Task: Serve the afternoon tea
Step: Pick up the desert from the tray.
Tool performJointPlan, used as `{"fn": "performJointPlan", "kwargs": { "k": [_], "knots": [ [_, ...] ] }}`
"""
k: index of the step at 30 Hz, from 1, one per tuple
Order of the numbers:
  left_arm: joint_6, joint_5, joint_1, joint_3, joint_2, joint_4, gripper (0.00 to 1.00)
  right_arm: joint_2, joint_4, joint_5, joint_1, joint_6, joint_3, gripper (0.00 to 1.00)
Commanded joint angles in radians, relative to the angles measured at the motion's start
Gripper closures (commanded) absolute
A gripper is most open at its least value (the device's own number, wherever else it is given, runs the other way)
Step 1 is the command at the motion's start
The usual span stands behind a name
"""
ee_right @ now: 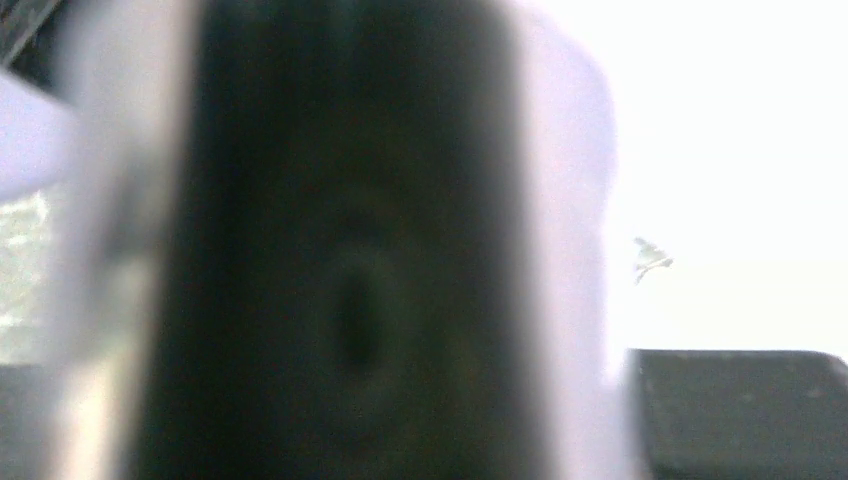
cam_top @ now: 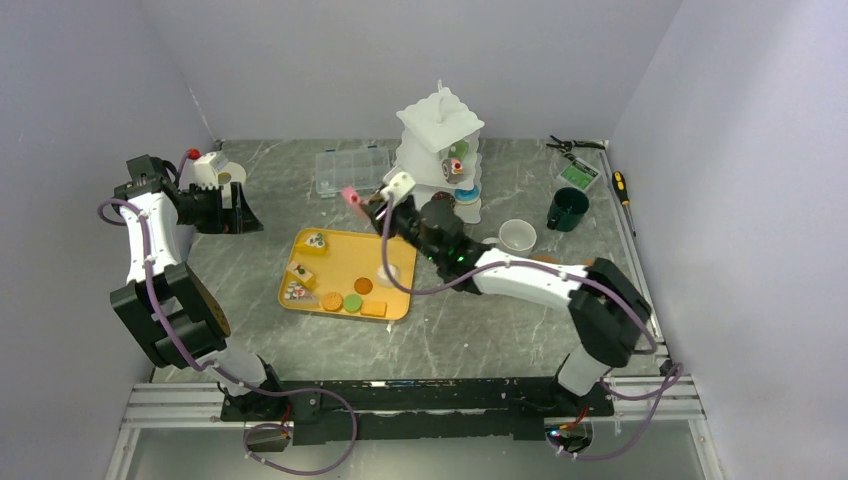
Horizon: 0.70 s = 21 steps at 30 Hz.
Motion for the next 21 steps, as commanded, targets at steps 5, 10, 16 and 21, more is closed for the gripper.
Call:
{"fn": "performJointPlan", "kwargs": {
  "k": [5, 10, 16, 21],
  "knots": [
    [0.014, 0.052, 0.004, 0.041, -0.017, -0.009, 0.09, -0.176, -0.066, 0.004, -0.143, -0.059, -0.009, 0.66],
    [0.014, 0.051, 0.004, 0.044, -0.014, -0.01, 0.1, -0.211, -0.088, -0.003, -0.222, -0.08, -0.034, 0.66],
    [0.012, 0.052, 0.004, 0.045, -0.014, -0.012, 0.1, -0.219, -0.083, 0.027, -0.263, -0.116, -0.054, 0.67],
    [0.014, 0.053, 0.004, 0.041, -0.014, -0.012, 0.1, -0.219, -0.056, 0.041, -0.297, -0.097, -0.068, 0.67]
  ]
}}
